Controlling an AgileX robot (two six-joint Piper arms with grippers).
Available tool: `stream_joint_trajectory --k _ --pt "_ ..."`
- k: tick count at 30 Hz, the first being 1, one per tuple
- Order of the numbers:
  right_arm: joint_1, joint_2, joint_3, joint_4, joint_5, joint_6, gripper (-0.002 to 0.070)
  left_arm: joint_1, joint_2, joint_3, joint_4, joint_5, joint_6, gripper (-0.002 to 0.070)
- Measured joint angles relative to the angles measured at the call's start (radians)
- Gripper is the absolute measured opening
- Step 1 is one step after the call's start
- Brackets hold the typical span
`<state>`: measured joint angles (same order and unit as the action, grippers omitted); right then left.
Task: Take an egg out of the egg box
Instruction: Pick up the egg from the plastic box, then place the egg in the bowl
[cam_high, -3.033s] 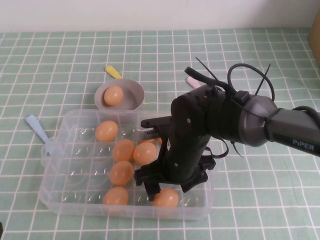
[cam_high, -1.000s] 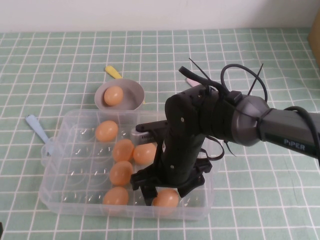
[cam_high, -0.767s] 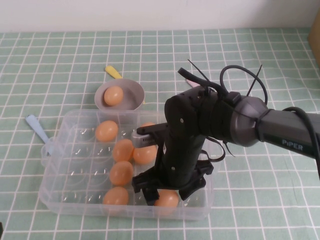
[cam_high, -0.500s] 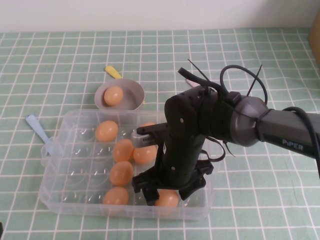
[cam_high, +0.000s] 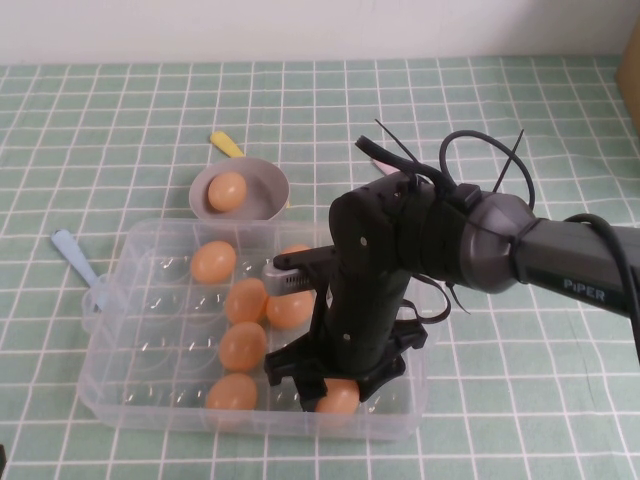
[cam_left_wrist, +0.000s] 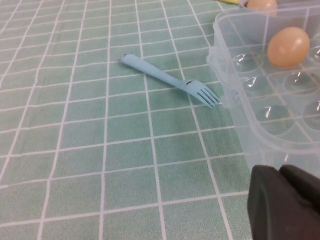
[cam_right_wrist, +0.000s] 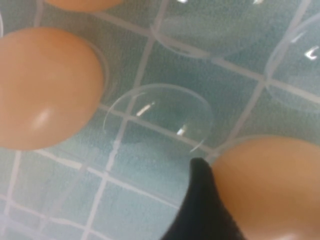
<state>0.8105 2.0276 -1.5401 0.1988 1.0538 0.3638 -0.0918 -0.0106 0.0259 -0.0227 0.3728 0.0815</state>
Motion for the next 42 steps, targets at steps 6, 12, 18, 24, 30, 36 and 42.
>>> stream_joint_trajectory --k 6,12,18,24,30,36,42 --pt "0.0 0.0 -0.002 0.0 0.0 0.0 0.0428 0.0 0.0 0.0 0.0 0.0 0.0 -0.0003" --pt "0.0 0.0 -0.041 -0.009 0.014 0.0 0.0426 0.0 0.0 0.0 0.0 0.0 0.0 -0.0003" --pt "0.0 -0.008 -0.09 -0.033 0.012 0.0 0.0426 0.0 0.0 0.0 0.0 0.0 0.0 -0.0003" --pt "-0.026 -0.059 -0.108 -0.062 -0.164 -0.006 0.0426 0.0 0.0 0.0 0.0 0.0 0.0 -0.0003" --pt "-0.044 -0.062 -0.108 -0.063 -0.424 -0.099 0.0426 0.0 0.0 0.0 0.0 0.0 0.0 -0.0003" --pt "-0.056 -0.02 -0.108 -0.06 -0.662 -0.204 0.0426 0.0 0.0 0.0 0.0 0.0 0.0 -0.0003" --pt "-0.083 0.042 -0.108 -0.057 -0.804 -0.229 0.0426 0.0 0.0 0.0 0.0 0.0 0.0 -0.0003"
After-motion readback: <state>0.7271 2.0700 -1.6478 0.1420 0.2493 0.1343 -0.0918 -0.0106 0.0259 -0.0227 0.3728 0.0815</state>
